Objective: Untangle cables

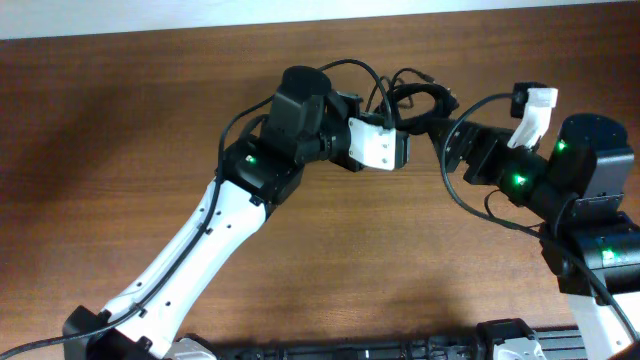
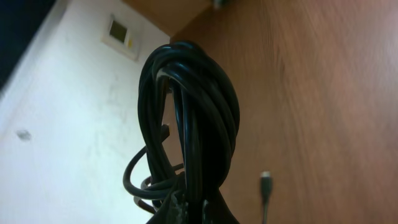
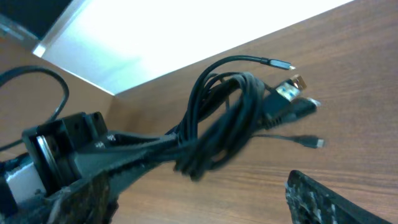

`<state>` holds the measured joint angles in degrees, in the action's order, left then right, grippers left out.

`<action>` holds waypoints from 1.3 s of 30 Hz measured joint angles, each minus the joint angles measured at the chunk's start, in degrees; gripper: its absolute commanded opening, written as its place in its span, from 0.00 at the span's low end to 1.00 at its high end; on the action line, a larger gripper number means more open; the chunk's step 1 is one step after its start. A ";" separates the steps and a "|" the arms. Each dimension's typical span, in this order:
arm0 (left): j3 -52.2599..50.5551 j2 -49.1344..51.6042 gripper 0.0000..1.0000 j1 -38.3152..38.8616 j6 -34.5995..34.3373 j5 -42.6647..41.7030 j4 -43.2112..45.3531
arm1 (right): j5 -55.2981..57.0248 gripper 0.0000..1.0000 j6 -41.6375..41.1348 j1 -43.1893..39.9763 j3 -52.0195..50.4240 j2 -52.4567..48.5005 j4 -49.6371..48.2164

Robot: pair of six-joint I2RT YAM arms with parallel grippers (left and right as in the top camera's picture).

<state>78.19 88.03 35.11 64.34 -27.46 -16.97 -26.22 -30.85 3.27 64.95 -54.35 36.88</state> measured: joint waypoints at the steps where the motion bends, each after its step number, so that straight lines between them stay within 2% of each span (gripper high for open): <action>1: 0.00 0.00 0.00 0.50 5.42 0.61 -0.02 | -0.02 0.78 -2.58 0.00 0.00 0.00 -0.37; 4: 0.00 0.00 0.00 3.82 17.66 6.32 -0.02 | -0.24 0.78 -6.75 0.00 0.00 0.00 -0.52; 8: -0.04 0.02 0.00 7.54 22.58 13.38 4.44 | -1.31 0.77 -8.35 0.00 0.00 0.00 1.05; 12: -0.07 0.07 0.00 8.17 23.34 18.60 6.93 | -1.46 0.77 -8.41 0.00 0.09 -0.02 3.50; 14: -0.07 0.07 0.00 8.28 23.34 19.93 6.95 | -1.22 0.73 -8.39 0.00 0.09 -0.02 3.50; 16: -0.07 0.07 0.00 8.85 23.34 20.46 6.95 | -0.61 0.71 -8.48 0.00 0.09 -0.02 3.52; 17: -0.07 0.07 0.00 9.53 23.32 20.48 6.95 | 0.22 0.66 -8.57 0.00 0.09 -0.02 3.54; 24: -0.07 0.07 0.00 11.28 19.52 20.22 7.43 | 4.79 0.64 -8.83 0.00 0.09 -0.02 3.67; 27: -0.07 0.07 0.00 11.26 17.79 18.56 7.43 | 5.90 0.54 -9.01 0.00 0.09 -0.09 3.91; 29: -0.07 0.07 0.00 11.21 17.18 16.79 7.65 | 6.16 0.35 -9.18 0.00 0.09 -0.59 4.28; 30: -0.07 0.07 0.00 11.19 17.00 16.39 7.56 | 6.32 0.18 -9.33 0.00 0.09 -0.70 4.24; 31: -0.13 0.07 0.00 11.06 16.83 16.09 7.04 | 6.73 0.08 -9.55 0.00 0.15 -0.68 4.04; 32: -0.13 0.07 0.00 10.97 16.79 16.22 6.69 | 6.97 0.04 -9.64 -0.02 0.22 -0.68 3.80; 39: -0.31 0.07 0.00 10.84 14.53 16.06 6.36 | 7.13 0.04 -9.77 -0.02 0.35 -0.57 3.67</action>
<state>77.89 88.09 45.95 78.87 -11.40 -10.61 -19.09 -40.62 3.25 65.30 -54.92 40.56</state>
